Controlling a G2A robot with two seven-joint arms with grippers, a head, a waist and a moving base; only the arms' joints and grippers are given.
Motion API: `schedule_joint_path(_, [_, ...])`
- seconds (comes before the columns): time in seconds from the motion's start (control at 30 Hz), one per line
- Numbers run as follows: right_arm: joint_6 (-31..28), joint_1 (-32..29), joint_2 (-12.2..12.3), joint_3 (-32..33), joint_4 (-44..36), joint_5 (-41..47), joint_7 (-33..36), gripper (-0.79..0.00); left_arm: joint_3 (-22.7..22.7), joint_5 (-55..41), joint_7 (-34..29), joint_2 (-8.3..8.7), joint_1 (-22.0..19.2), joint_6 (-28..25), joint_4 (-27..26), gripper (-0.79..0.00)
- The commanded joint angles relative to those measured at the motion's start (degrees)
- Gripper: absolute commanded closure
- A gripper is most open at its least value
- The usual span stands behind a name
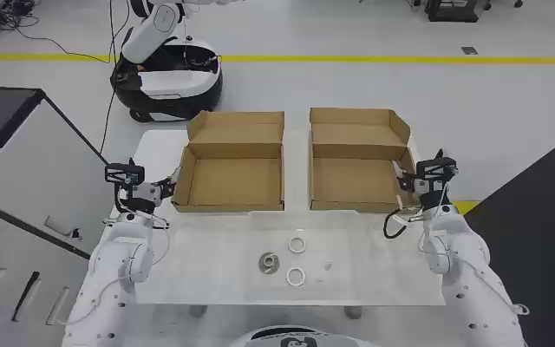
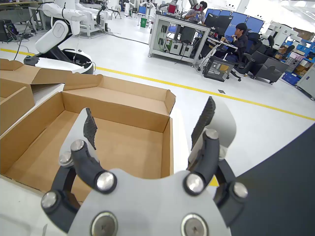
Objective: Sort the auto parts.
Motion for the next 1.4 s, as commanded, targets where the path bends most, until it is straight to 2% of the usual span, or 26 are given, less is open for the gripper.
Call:
schedule_joint_path(0.0, [0.00,0.00,0.00,0.00,0.00,0.00,0.00,-0.784,0.00,0.00,0.00,0.00,0.00,0.00,0.00,-0.784])
schedule_joint_path(0.13, [-0.56,0.21,0.01,0.61,-0.97,0.91,0.34,-0.785,0.00,0.00,0.00,0.00,0.00,0.00,0.00,-0.785])
schedule_joint_path(0.3, [-7.97,-0.16,0.67,5.11,-7.37,3.30,6.73,-0.785,0.00,0.00,0.00,0.00,0.00,0.00,0.00,-0.785])
schedule_joint_path(0.57, [-25.21,1.35,2.28,12.27,-17.16,8.09,23.24,-0.785,0.00,0.00,0.00,0.00,0.00,0.00,0.00,-0.785])
schedule_joint_path(0.8, [-44.18,5.08,4.24,13.78,-21.56,14.68,40.64,-0.785,0.00,0.00,0.00,0.00,0.00,0.00,0.00,-0.785])
schedule_joint_path(0.93, [-50.04,7.42,5.26,13.22,-23.06,18.61,47.39,-0.785,0.00,0.00,0.00,0.00,0.00,0.00,0.00,-0.785])
schedule_joint_path(1.03, [-52.55,9.00,5.99,11.70,-23.98,21.19,51.74,-0.785,0.00,0.00,0.00,0.00,0.00,0.00,0.00,-0.785])
schedule_joint_path(1.2, [-51.50,10.48,8.09,6.97,-25.46,21.66,52.79,-0.785,0.00,0.00,0.00,0.00,0.00,0.00,0.00,-0.785])
schedule_joint_path(1.37, [-50.37,12.18,11.20,1.48,-26.87,21.74,53.93,-0.785,0.00,0.00,0.00,0.00,0.00,0.00,0.00,-0.785])
